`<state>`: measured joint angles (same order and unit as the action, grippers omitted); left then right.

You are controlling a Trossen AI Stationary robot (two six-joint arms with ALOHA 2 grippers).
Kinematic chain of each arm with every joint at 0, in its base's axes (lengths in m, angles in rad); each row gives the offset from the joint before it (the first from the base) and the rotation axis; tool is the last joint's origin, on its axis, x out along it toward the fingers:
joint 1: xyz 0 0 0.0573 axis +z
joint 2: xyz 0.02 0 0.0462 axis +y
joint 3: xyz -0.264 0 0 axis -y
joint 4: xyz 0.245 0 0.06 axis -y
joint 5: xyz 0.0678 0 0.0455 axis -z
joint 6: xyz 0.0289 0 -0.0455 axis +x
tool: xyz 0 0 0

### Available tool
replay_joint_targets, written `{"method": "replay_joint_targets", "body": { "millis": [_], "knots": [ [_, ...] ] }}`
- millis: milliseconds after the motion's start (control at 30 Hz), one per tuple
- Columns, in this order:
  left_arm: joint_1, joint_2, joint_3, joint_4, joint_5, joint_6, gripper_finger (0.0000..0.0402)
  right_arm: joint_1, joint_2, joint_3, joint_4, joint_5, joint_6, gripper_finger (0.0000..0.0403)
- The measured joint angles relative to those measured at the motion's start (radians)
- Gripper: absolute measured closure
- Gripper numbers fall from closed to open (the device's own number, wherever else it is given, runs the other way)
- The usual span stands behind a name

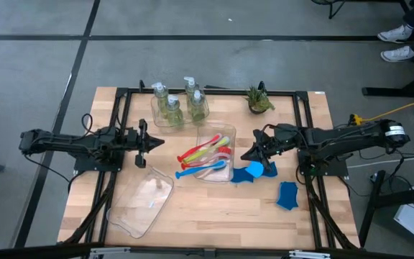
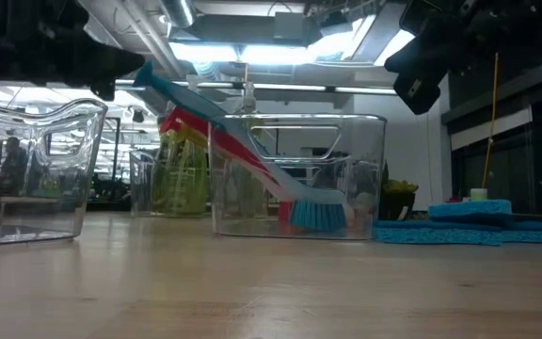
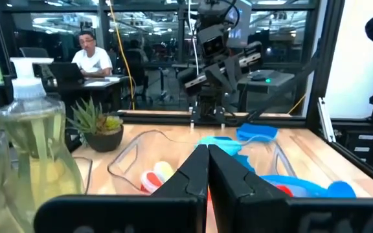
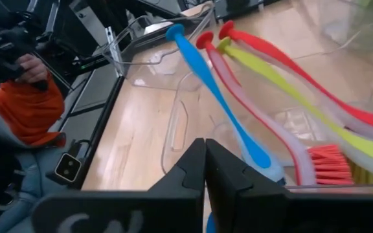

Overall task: Pick & Place Kitchen Sink Supplies
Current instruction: Put the blue sponge into the bottom transparent bin

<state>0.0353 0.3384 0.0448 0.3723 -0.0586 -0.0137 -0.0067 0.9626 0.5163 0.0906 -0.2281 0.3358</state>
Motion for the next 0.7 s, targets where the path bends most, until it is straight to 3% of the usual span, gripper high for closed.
{"method": "replay_joint_targets", "body": {
  "millis": [267, 500, 700],
  "knots": [
    [0.0, -0.03, -0.036, -0.01, -0.002, 0.007, 0.0399, 0.005, 0.036, 0.0, 0.025, 0.0, 0.01, 0.0393],
    [0.0, -0.071, -0.036, -0.103, -0.003, 0.015, 0.0399, 0.005, 0.077, 0.0, 0.024, 0.001, 0.122, 0.0393],
    [0.0, -0.102, -0.036, -0.229, -0.002, -0.034, 0.04, 0.068, 0.109, 0.0, 0.009, 0.076, 0.155, 0.0393]
  ]
}}
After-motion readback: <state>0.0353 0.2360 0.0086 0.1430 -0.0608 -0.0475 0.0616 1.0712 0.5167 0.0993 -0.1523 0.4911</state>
